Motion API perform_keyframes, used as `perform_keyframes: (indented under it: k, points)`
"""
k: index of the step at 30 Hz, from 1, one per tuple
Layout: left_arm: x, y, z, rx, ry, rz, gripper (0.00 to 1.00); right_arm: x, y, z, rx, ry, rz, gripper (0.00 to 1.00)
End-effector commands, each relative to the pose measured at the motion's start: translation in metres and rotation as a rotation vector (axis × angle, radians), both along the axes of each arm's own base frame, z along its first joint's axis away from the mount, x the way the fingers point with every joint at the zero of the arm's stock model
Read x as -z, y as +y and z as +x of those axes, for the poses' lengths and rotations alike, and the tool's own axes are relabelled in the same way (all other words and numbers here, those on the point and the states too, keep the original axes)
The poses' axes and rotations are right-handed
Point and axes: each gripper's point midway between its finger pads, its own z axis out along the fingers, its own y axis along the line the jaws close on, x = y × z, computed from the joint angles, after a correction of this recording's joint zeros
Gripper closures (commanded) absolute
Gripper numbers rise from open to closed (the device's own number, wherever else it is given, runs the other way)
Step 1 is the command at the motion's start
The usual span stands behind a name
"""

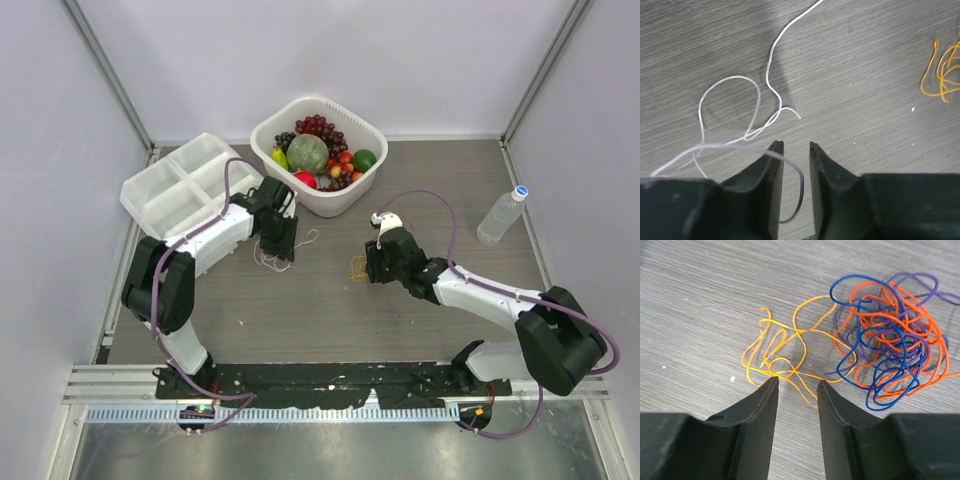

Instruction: Untangle the cables

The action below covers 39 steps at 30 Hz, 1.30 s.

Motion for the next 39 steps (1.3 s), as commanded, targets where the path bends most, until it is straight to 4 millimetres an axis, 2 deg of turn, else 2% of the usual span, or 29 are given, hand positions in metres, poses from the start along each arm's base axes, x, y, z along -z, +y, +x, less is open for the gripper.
perform_keyframes:
  k: [1,3,5,11,13,15,17,19,21,23,27,31,36,39]
  points:
    - [-0.016,-0.013,0.018,0.014,-0.063,-0.057,0.60,-0.037,0.014,0.010,0.001,-0.083,0.096,0.58]
    - [-0.012,-0.010,0.018,0.022,-0.070,-0.039,0.48,-0.042,0.015,0.012,0.010,-0.091,0.103,0.58]
    - [-0.009,-0.008,0.018,0.039,-0.080,-0.017,0.30,-0.043,0.016,0.014,0.019,-0.093,0.112,0.58]
    - [-0.007,-0.003,0.024,0.041,-0.088,0.065,0.17,-0.042,0.019,0.009,0.045,-0.055,0.156,0.59]
    - [0.001,0.002,0.027,0.029,-0.091,0.103,0.19,-0.043,0.017,0.009,0.053,-0.071,0.167,0.59]
    - [0.004,0.008,0.030,0.023,-0.101,0.161,0.28,-0.045,0.015,0.009,0.053,-0.081,0.160,0.59]
    - [-0.003,0.005,0.029,0.051,-0.115,0.179,0.25,-0.045,0.016,0.008,0.038,-0.073,0.149,0.59]
    - [-0.019,-0.003,0.027,0.066,-0.148,0.153,0.20,-0.046,0.017,0.008,0.028,-0.073,0.150,0.59]
    - [-0.049,-0.008,0.027,0.061,-0.207,0.104,0.15,-0.046,0.017,0.009,0.029,-0.076,0.144,0.59]
    - [-0.069,-0.011,0.024,0.069,-0.243,0.069,0.13,-0.050,0.019,0.013,0.026,-0.083,0.146,0.59]
    - [-0.092,-0.017,0.011,0.130,-0.274,0.021,0.11,-0.053,0.025,0.019,0.006,-0.093,0.140,0.59]
    - [-0.101,-0.013,0.006,0.183,-0.356,0.091,0.11,-0.045,0.029,0.024,0.005,-0.071,0.134,0.59]
    - [-0.120,0.000,0.020,0.102,-0.482,0.147,0.11,-0.046,0.035,0.022,0.002,-0.054,0.176,0.59]
    - [-0.103,0.010,0.028,0.105,-0.460,0.244,0.09,-0.048,0.033,0.022,-0.003,-0.060,0.161,0.59]
